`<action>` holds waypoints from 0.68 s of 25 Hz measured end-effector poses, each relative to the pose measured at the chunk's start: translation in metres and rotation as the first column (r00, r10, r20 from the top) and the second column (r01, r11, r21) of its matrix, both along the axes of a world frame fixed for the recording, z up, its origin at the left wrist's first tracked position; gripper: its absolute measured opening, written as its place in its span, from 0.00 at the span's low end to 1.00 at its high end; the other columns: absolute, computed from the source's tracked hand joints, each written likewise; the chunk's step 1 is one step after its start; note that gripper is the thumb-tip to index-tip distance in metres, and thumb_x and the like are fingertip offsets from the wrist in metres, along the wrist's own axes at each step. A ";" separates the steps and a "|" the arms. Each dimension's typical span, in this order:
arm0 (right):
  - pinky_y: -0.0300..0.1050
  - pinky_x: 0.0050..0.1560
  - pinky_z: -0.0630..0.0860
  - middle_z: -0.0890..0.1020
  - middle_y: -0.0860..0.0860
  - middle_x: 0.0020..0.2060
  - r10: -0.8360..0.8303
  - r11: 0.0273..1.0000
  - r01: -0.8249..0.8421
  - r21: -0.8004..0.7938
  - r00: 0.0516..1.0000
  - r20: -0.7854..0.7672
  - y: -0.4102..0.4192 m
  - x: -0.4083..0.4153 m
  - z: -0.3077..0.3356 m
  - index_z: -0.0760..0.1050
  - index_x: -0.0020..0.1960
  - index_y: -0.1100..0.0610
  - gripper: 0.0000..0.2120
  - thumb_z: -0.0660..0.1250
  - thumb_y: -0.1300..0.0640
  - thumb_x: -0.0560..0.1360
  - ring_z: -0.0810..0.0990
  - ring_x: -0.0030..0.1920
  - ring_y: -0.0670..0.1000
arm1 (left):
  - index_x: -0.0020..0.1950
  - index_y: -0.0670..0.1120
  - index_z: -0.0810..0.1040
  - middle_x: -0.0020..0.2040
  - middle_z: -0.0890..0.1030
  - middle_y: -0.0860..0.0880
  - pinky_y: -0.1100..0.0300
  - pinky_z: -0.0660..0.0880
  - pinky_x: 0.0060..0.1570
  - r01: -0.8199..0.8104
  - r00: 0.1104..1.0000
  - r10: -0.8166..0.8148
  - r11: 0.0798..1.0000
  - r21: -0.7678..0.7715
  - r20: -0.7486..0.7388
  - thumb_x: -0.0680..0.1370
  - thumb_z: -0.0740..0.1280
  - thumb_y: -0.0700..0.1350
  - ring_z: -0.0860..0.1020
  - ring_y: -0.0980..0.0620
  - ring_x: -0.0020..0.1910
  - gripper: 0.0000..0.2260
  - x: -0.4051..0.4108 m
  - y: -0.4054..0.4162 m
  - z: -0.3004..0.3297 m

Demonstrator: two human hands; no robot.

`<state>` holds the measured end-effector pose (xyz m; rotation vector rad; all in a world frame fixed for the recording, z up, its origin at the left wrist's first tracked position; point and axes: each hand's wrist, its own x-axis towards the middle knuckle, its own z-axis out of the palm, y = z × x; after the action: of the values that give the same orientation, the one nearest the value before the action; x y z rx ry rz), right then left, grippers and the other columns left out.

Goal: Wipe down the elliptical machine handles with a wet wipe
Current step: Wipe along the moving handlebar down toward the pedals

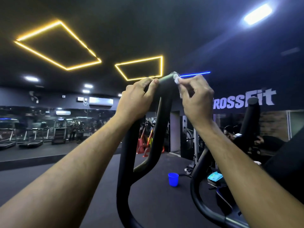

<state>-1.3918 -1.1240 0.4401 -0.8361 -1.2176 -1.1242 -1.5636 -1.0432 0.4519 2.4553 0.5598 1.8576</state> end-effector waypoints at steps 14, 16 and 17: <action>0.45 0.45 0.79 0.84 0.54 0.35 0.336 0.685 -0.531 -0.499 0.838 -0.430 0.007 0.023 0.038 0.83 0.44 0.61 0.07 0.68 0.64 0.79 0.81 0.37 0.49 | 0.56 0.57 0.80 0.42 0.79 0.54 0.54 0.69 0.48 0.012 1.000 -0.012 1.000 -0.004 0.012 0.86 0.56 0.59 0.81 0.46 0.48 0.14 0.000 0.001 0.001; 0.45 0.46 0.80 0.83 0.55 0.33 0.335 0.768 -0.513 -0.384 0.832 -0.442 -0.002 0.025 0.014 0.83 0.44 0.59 0.06 0.68 0.64 0.78 0.82 0.35 0.47 | 0.51 0.59 0.78 0.40 0.77 0.56 0.54 0.68 0.48 0.007 1.000 -0.007 1.000 -0.020 0.012 0.86 0.56 0.59 0.81 0.46 0.48 0.13 0.000 0.000 0.001; 0.47 0.46 0.82 0.85 0.55 0.34 0.391 0.818 -0.535 -0.212 0.787 -0.477 -0.007 0.026 0.010 0.84 0.45 0.58 0.04 0.70 0.63 0.77 0.83 0.36 0.47 | 0.48 0.59 0.76 0.39 0.76 0.57 0.54 0.67 0.48 0.004 1.000 -0.004 1.000 -0.026 0.012 0.87 0.56 0.59 0.79 0.46 0.48 0.13 0.000 -0.001 0.001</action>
<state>-1.3662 -1.1306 0.4505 -0.9011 -1.1777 -0.2996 -1.5635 -1.0443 0.4529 2.4260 0.5746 1.8498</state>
